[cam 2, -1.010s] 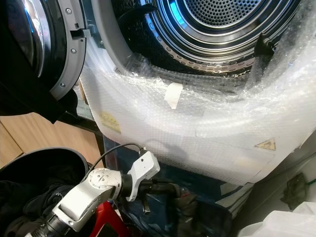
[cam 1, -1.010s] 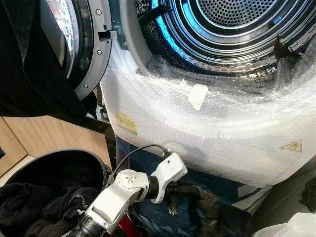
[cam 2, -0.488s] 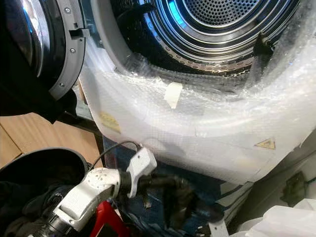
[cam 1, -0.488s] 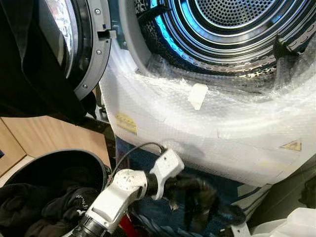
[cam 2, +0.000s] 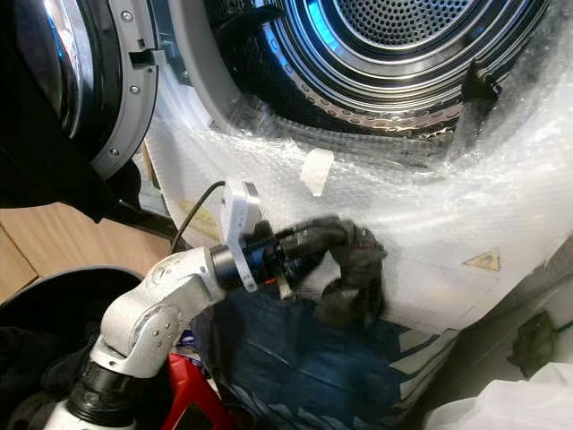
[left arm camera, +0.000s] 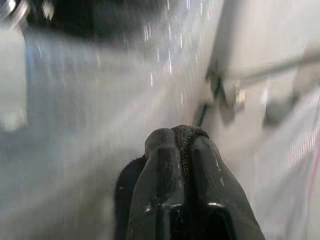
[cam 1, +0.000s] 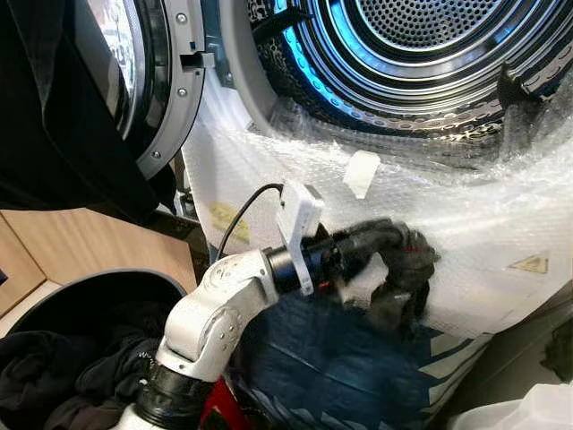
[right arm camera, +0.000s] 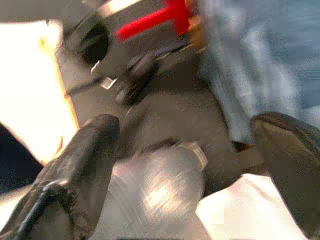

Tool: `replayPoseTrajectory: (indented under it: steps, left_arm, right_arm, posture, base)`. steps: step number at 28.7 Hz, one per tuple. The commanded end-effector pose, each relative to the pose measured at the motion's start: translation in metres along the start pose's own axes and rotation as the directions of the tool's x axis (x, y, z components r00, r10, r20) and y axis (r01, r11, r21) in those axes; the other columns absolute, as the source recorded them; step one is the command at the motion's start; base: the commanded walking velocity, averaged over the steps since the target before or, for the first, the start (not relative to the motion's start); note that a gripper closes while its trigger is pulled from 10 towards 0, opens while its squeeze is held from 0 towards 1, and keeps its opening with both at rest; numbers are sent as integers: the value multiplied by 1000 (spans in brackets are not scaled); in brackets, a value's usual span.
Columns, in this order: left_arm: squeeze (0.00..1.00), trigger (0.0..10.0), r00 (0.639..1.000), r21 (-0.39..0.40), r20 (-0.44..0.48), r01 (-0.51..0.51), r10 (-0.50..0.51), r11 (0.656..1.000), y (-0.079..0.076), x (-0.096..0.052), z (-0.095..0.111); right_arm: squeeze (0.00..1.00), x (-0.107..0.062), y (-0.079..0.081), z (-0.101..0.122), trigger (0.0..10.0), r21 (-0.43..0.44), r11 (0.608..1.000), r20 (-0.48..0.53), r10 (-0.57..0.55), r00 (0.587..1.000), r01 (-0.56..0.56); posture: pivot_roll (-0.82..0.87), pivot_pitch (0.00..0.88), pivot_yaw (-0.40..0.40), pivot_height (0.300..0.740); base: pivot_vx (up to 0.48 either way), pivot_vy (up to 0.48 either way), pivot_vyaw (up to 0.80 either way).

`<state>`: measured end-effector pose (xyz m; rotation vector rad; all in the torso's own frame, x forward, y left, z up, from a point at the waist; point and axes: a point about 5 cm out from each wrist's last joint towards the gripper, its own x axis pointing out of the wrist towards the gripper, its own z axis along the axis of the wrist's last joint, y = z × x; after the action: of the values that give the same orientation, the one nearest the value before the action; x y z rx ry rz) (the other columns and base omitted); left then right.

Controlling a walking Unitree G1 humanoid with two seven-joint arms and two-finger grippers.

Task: Clothes washing

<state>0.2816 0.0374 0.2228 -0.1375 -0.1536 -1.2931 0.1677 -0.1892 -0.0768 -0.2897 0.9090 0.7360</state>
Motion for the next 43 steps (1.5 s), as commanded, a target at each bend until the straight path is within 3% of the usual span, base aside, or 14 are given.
replayPoseTrajectory:
  steps: [1, 8, 11, 17, 21, 25, 29, 33, 34, 35, 43]
  left_arm:
    - [0, 0, 990, 16, -134, -33, 35, 999, 5, -10, -25]
    - [0, 0, 980, -24, -189, -65, 59, 998, 6, -18, -43]
    - [0, 0, 962, -75, -271, -55, 33, 996, 2, -22, -69]
    - [0, 0, 942, -125, -333, 7, -49, 992, -10, -19, -94]
    - [0, 0, 918, -141, -394, -15, -42, 990, -13, -20, -114]
    - [0, 0, 913, -171, -403, -2, -68, 985, -20, -20, -124]
    - [0, 0, 913, -175, -402, 5, -76, 985, -22, -18, -127]
    - [0, 0, 904, -177, -417, 20, -93, 984, -24, -19, -132]
    - [0, 0, 899, -172, -426, 26, -99, 985, -25, -20, -132]
    - [0, 0, 898, -172, -429, 27, -100, 985, -25, -21, -132]
    - [0, 0, 896, -148, -435, 30, -92, 988, -21, -30, -125]
  right_arm:
    - [1000, -9, -12, 4, 10000, -13, 1000, 66, -14, 998, 15]
    - [1000, -29, -27, -2, 10000, 29, 999, 128, 21, 992, -25]
    - [1000, -41, -34, -7, 10000, 33, 997, 141, 68, 988, -73]
    - [1000, -39, -41, 12, 10000, 42, 996, 219, 62, 974, -73]
    - [1000, -37, -44, 30, 10000, 38, 994, 295, 83, 952, -98]
    - [1000, -38, -47, 46, 10000, -23, 990, 334, 137, 932, -137]
    - [1000, -41, -45, 45, 10000, -31, 976, 335, 212, 918, -215]
    - [1000, -43, -47, 43, 10000, -33, 977, 314, 208, 926, -208]
    - [125, -43, -48, 44, 10000, -28, 979, 318, 201, 927, -203]
    - [0, -43, -49, 45, 10000, -18, 980, 322, 193, 927, -198]
    - [0, -46, -56, 43, 10000, -2, 986, 289, 161, 944, -167]
  posture:
    - [8, 21, -35, 740]
    - [-11, 20, -39, 740]
    - [-21, 20, -43, 740]
    - [-26, 23, -46, 740]
    - [-30, 28, -46, 740]
    - [-23, 34, -44, 740]
    - [-23, 35, -46, 740]
    - [-22, 40, -53, 740]
    - [-22, 40, -53, 740]
    - [-22, 41, -53, 740]
    - [-20, 48, -49, 740]
  base:
    - [0, 0, 0]
    - [0, 0, 0]
    - [0, 0, 0]
    - [0, 0, 0]
    - [0, 0, 0]
    - [0, 0, 0]
    - [0, 0, 0]
    - [0, 0, 0]
    - [0, 0, 0]
    - [0, 0, 0]
    - [0, 0, 0]
